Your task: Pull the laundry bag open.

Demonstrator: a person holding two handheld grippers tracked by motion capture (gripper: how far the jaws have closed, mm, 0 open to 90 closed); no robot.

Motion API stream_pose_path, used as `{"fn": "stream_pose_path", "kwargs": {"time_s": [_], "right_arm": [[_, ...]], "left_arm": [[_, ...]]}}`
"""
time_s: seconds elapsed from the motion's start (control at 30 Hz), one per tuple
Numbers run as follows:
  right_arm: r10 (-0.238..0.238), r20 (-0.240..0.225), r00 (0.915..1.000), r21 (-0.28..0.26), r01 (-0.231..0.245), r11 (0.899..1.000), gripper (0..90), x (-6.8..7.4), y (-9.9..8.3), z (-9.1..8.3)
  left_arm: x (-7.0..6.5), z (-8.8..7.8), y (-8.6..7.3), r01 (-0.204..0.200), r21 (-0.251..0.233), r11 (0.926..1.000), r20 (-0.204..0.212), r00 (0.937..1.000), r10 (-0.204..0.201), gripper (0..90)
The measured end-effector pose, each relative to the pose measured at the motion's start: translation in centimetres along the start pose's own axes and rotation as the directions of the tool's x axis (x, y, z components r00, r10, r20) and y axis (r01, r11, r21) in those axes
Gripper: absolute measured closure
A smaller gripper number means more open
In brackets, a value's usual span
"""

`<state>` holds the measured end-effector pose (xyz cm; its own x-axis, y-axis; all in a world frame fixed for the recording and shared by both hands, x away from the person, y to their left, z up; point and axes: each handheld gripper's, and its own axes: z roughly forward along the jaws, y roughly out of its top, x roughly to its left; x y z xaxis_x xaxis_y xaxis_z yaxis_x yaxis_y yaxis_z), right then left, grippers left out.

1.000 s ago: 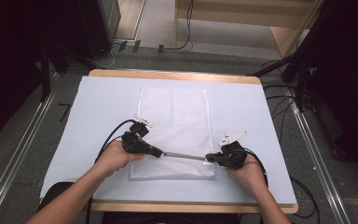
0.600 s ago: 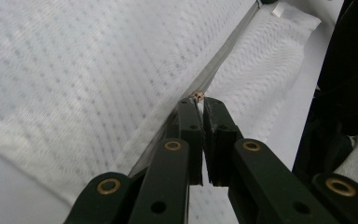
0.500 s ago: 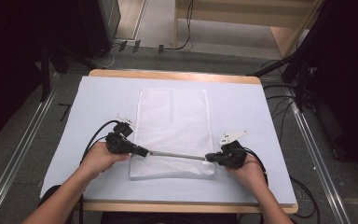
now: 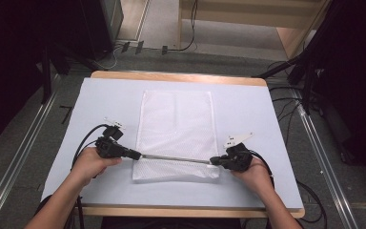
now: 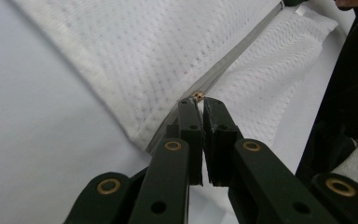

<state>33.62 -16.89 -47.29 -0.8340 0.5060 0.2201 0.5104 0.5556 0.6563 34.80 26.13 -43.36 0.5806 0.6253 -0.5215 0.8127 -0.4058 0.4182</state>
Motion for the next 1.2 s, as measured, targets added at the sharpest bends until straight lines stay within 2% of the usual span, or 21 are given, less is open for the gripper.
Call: {"fn": "stream_pose_path", "kwargs": {"time_s": [0.27, 0.33, 0.47, 0.63, 0.8, 0.97, 1.07, 1.13, 1.17, 1.2], "right_arm": [[-0.001, -0.020, 0.9998, 0.000, 0.001, 1.000, 90.0, -0.3, 0.0, 0.0], [-0.006, -0.024, 0.9997, 0.000, 0.006, 1.000, 90.0, -0.3, 0.0, 0.0], [-0.005, -0.033, 0.9995, 0.008, 0.005, 1.000, 90.0, -0.5, 0.2, 0.0], [-0.009, -0.032, 0.9994, 0.010, 0.009, 1.000, 90.0, -0.5, 0.2, 0.1], [0.019, -0.038, 0.9991, 0.016, -0.018, 1.000, 90.0, -0.5, 0.3, 0.0], [0.000, -0.030, 0.9995, 0.023, 0.001, 1.000, 90.0, -0.5, 0.4, 0.1], [-0.001, -0.033, 0.9994, 0.021, 0.001, 1.000, 90.0, -0.5, 0.4, 0.1], [0.006, -0.037, 0.9993, 0.022, -0.005, 1.000, 90.0, -0.6, 0.5, 0.1], [0.014, -0.042, 0.9990, 0.022, -0.013, 1.000, 89.3, -0.6, 0.5, 0.0], [0.018, -0.050, 0.9986, 0.021, -0.017, 1.000, 86.3, -0.7, 0.5, 0.0]], "left_arm": [[0.7, -1.1, -1.3, 0.041, -0.015, 0.9990, -0.019, 0.9990, -0.041, 88.4], [0.7, -1.2, -1.6, 0.051, -0.016, 0.9986, -0.037, 0.9980, -0.052, 88.4], [0.6, -1.3, -1.9, 0.046, -0.013, 0.9988, -0.083, 0.9955, -0.047, 88.3], [1.0, -1.4, -1.9, 0.067, -0.024, 0.9975, -0.046, 0.9966, -0.068, 88.3], [0.8, -1.3, -2.0, 0.032, -0.025, 0.9992, -0.048, 0.9983, -0.033, 88.1], [0.8, -1.2, -2.4, 0.044, -0.025, 0.9987, -0.032, 0.9985, -0.045, 88.0], [0.7, -1.2, -2.5, 0.012, -0.020, 0.9997, -0.040, 0.9991, -0.013, 87.5], [0.6, -1.1, -2.4, 0.009, -0.027, 0.9996, -0.039, 0.9992, -0.010, 86.6], [0.5, -1.2, -2.4, -0.013, -0.035, 0.9993, -0.051, 0.9986, 0.012, 85.7], [0.4, -1.2, -2.4, -0.023, -0.046, 0.9987, -0.056, 0.9982, 0.020, 81.6]]}}
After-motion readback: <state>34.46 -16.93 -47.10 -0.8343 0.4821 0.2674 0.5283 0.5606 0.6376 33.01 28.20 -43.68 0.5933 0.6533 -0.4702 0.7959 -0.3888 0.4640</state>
